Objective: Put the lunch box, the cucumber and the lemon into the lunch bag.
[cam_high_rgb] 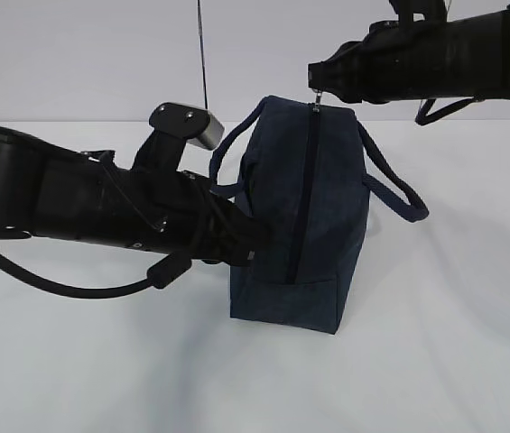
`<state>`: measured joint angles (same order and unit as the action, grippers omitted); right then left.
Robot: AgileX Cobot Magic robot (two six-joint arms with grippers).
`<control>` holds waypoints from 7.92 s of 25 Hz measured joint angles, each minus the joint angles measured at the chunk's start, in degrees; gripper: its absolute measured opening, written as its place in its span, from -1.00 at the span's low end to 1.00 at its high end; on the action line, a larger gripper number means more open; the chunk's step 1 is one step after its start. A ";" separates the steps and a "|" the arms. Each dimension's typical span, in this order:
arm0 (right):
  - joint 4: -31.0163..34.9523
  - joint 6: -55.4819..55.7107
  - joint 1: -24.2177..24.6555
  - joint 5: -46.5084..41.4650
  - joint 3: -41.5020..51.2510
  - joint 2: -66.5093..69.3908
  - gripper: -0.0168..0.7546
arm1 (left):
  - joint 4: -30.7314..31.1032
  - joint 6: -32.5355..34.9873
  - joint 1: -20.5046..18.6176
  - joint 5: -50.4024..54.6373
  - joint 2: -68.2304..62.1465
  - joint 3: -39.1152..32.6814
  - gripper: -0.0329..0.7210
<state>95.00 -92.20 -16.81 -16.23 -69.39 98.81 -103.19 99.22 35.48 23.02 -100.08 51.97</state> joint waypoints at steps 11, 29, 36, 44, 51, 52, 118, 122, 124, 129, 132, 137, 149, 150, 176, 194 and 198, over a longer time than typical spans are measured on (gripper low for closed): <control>0.00 0.97 0.38 0.00 -10.33 8.59 -0.96 | -0.32 0.00 0.00 -0.26 0.00 0.00 -0.94; 0.67 1.35 6.58 -3.25 -13.83 14.29 -0.96 | -0.57 0.00 0.00 -2.01 -0.12 0.31 -0.94; 0.76 1.69 7.29 -4.19 -13.97 16.49 -0.96 | -0.60 0.10 0.00 -5.86 -0.12 0.31 -0.94; 0.88 3.07 9.13 -6.09 -13.97 16.91 -0.96 | -0.93 0.10 0.42 -15.23 -0.12 0.59 -0.94; 0.88 7.61 10.21 -11.37 -13.97 16.91 -0.96 | -1.12 0.10 0.42 -24.27 -0.02 0.59 -0.94; 0.88 8.81 10.21 -11.86 -13.97 16.91 -0.96 | -1.12 0.10 0.42 -25.58 -0.02 0.69 -0.94; 0.72 66.34 17.44 -35.25 -15.07 26.24 -0.96 | 8.58 0.41 0.42 -49.85 -0.02 6.31 -0.94; 2.52 66.34 17.44 -35.65 -15.07 26.71 -0.96 | 8.58 0.41 0.42 -50.02 -0.02 6.31 -0.94; 4.60 65.82 17.44 -36.15 -15.07 26.90 -0.96 | 8.58 0.41 0.42 -50.11 -0.02 6.31 -0.94; 6.98 64.02 17.51 -38.67 -15.07 26.90 -0.96 | 8.58 0.41 0.42 -50.93 -0.02 6.31 -0.94; 7.20 63.24 17.92 -40.25 -15.07 26.90 -0.96 | 8.58 0.41 0.42 -51.29 -0.02 6.31 -0.94; 7.20 62.36 19.43 -41.66 -15.07 26.90 -0.96 | 8.69 0.41 0.42 -51.53 -0.02 6.31 -0.94; 5.10 59.49 20.24 -39.63 -15.07 26.90 -0.96 | 8.92 0.41 0.42 -51.53 -0.02 6.40 -0.94; 4.58 59.12 20.24 -39.25 -15.07 26.90 -0.96 | 8.92 0.41 0.42 -51.53 -0.02 6.40 -0.94; -7.19 51.38 18.07 -37.07 -16.49 26.79 -0.96 | 9.01 0.41 0.42 -47.55 -0.02 6.40 -0.94; -17.47 44.33 15.99 -32.38 -16.86 26.79 -0.96 | 9.38 0.41 0.42 -43.23 -0.02 6.40 -0.94; -18.84 44.10 15.99 -31.67 -17.32 27.39 -0.96 | 9.48 0.41 0.42 -43.10 -0.02 6.40 -0.94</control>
<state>76.16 -48.09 -0.82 -47.90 -86.71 126.21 -93.71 99.63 35.89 -20.08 -100.10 58.37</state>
